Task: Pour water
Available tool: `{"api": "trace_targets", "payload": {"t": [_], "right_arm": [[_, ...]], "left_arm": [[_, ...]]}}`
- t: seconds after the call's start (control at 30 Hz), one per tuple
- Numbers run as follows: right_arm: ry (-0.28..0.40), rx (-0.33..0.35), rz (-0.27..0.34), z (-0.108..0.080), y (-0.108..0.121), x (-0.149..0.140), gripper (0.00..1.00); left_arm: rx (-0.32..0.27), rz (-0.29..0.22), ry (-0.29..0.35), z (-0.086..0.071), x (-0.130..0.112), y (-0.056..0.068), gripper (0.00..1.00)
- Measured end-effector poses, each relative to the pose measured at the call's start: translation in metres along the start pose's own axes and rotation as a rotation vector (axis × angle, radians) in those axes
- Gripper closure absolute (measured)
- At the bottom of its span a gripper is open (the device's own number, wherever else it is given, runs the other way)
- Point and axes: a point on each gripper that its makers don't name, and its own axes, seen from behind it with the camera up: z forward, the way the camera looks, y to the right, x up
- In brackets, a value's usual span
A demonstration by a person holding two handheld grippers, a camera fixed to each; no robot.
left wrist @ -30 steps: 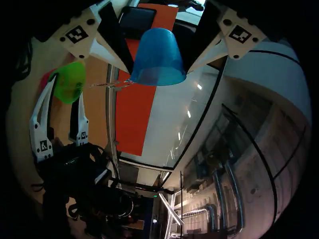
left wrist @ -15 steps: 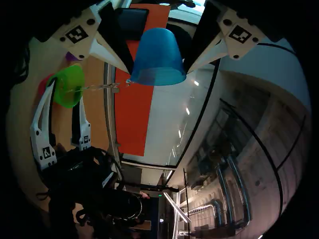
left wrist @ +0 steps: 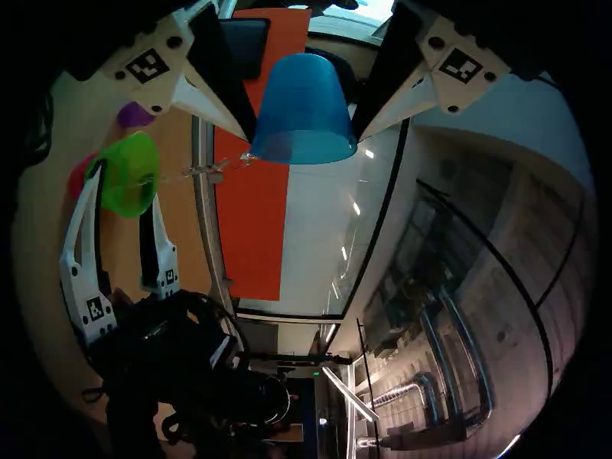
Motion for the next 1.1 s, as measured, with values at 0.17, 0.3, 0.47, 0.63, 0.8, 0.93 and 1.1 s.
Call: {"api": "trace_targets", "payload": {"t": [0.17, 0.3, 0.47, 0.63, 0.8, 0.93, 1.1], "right_arm": [[0.001, -0.001, -0.001, 0.000, 0.000, 0.001, 0.09], [0.002, -0.001, -0.001, 0.000, 0.000, 0.002, 0.10], [0.005, -0.001, 0.000, 0.000, -0.001, 0.003, 0.09], [0.008, -0.002, -0.001, -0.001, -0.001, 0.004, 0.09], [0.009, -0.002, -0.001, -0.001, -0.002, 0.004, 0.09], [0.010, -0.003, -0.001, -0.001, -0.002, 0.004, 0.09], [0.010, -0.004, -0.001, -0.001, -0.002, 0.004, 0.10]], "left_arm": [[0.002, 0.023, 0.004, -0.001, 0.002, 0.001, 0.14], [0.003, 0.046, 0.009, -0.001, 0.003, -0.002, 0.14], [0.006, 0.077, 0.014, 0.001, 0.005, -0.005, 0.14], [0.006, 0.100, 0.019, 0.000, 0.009, -0.001, 0.14], [0.007, 0.116, 0.022, -0.003, 0.013, 0.004, 0.14], [0.009, 0.120, 0.022, -0.005, 0.015, 0.009, 0.14], [0.010, 0.118, 0.022, -0.004, 0.015, 0.008, 0.14]]}}
